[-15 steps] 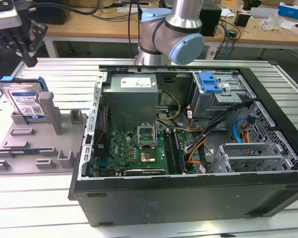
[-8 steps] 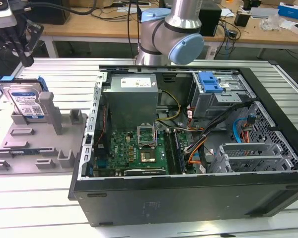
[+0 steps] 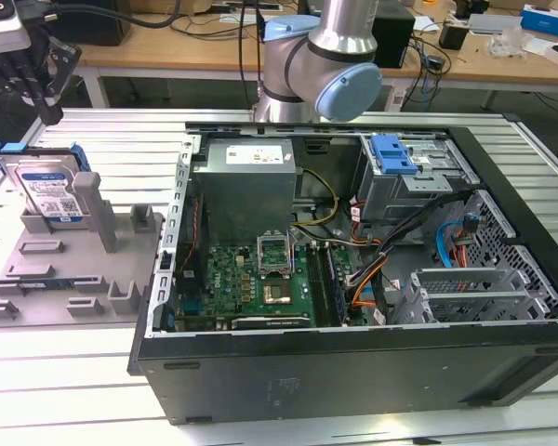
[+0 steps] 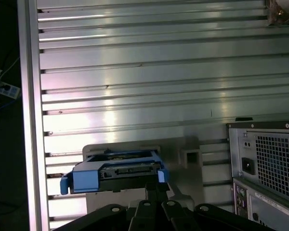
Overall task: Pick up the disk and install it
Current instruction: 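Pick up the disk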
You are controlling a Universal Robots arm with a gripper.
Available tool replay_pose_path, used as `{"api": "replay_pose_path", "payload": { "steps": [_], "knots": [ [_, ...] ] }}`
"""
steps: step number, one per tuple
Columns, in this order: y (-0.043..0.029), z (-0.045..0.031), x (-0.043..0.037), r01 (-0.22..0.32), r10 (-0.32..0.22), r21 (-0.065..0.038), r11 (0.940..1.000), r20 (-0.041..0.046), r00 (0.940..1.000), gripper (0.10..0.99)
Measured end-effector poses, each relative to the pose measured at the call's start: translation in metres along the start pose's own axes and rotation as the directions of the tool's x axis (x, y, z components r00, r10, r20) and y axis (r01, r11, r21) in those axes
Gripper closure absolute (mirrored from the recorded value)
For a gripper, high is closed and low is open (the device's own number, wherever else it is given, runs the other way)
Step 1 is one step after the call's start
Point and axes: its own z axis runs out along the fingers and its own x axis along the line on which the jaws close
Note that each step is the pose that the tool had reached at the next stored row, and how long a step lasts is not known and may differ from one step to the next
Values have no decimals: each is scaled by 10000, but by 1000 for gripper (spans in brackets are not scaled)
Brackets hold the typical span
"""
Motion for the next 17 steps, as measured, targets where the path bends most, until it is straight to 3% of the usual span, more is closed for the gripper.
{"api": "replay_pose_path", "payload": {
  "steps": [9, 11, 12, 13, 17],
  "knots": [
    [0, 0, 3, 16, -16, 5, 10000, -1, 10000, 980],
    [0, 0, 4, 469, -469, -3, 9989, -21, 9989, 980],
    [0, 2, 3, 947, -947, -15, 9955, -42, 9955, 980],
    [0, 5, 3, 1585, -1585, -31, 9874, -70, 9873, 980],
    [-1, 11, 4, 2327, -2328, -52, 9725, -110, 9725, 980]
  ]
}}
